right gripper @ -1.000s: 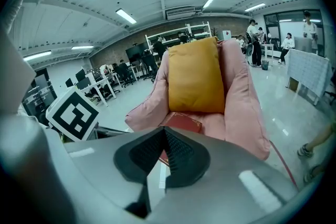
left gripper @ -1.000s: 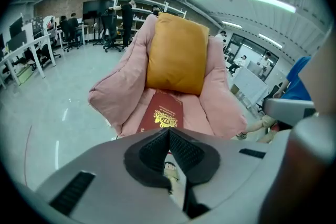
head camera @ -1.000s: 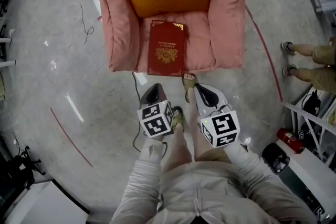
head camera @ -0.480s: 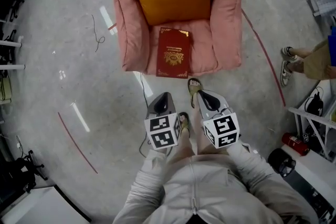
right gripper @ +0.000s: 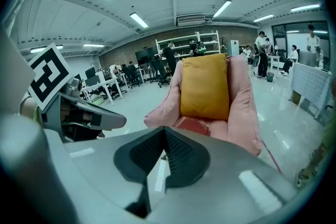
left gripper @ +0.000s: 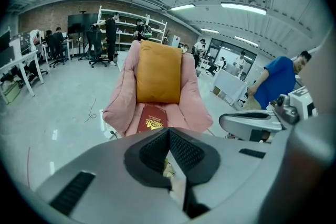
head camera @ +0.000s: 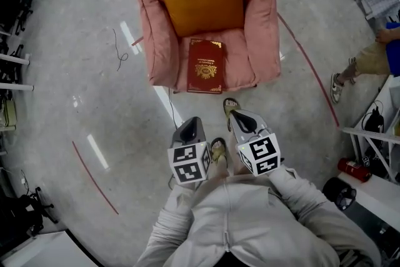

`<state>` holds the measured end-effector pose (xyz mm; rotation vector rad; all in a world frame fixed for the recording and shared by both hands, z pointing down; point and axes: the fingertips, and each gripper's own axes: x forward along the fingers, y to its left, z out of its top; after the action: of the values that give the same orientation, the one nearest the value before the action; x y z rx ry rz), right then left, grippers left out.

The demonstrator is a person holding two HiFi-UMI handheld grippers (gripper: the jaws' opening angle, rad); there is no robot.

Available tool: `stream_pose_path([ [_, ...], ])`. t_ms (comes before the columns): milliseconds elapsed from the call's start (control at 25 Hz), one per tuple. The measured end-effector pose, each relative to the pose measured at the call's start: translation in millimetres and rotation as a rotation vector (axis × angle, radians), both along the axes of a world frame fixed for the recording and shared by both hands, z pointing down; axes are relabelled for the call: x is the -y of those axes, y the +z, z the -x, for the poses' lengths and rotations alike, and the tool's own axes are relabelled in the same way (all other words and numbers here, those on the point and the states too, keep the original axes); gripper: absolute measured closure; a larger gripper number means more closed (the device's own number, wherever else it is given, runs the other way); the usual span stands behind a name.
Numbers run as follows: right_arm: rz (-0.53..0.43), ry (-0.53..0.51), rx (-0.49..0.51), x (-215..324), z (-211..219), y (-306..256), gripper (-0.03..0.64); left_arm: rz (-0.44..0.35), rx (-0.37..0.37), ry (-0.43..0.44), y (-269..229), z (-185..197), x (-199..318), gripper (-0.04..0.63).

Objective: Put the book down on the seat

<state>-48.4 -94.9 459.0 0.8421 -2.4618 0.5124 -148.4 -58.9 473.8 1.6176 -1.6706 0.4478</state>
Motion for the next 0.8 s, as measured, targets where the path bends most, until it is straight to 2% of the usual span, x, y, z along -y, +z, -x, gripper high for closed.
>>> stream_pose_path([
  [360,-0.043,-0.033,0.003,-21.3,-3.1,-22.8,0.617,-0.019,0.009,0.041,-19.7,-9.3,-32.3,0.589],
  [800,-0.079,-0.065,-0.007,-36.2,-3.7,-35.2,0.617,-0.049,0.018,0.052,-31.7,-6.8,-44.1,0.589],
])
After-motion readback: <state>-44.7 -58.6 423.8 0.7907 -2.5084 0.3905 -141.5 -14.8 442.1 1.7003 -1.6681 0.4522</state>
